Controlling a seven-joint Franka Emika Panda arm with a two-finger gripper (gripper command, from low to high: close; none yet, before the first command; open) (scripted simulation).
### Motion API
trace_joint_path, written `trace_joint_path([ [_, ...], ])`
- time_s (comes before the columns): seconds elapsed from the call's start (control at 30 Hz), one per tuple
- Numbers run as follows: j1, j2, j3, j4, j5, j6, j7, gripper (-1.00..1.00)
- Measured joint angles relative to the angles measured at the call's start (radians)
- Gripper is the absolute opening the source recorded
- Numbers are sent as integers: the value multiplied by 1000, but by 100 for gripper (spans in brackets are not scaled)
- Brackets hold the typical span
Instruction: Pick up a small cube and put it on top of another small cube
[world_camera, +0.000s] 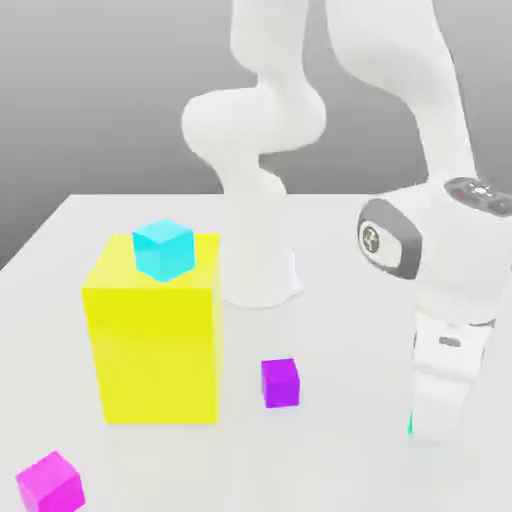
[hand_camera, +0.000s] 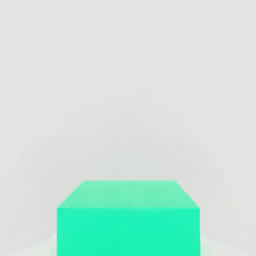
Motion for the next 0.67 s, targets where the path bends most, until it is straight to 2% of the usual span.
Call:
trace_joint_path([
  [0.4,-296,12,-318,140,151,-146,220,-100],
  [0.53,-428,147,-364,227,274,-109,245,-100],
  [0.57,-451,179,-361,242,299,-94,243,100],
  [0.67,-451,179,-361,242,299,-94,243,100],
])
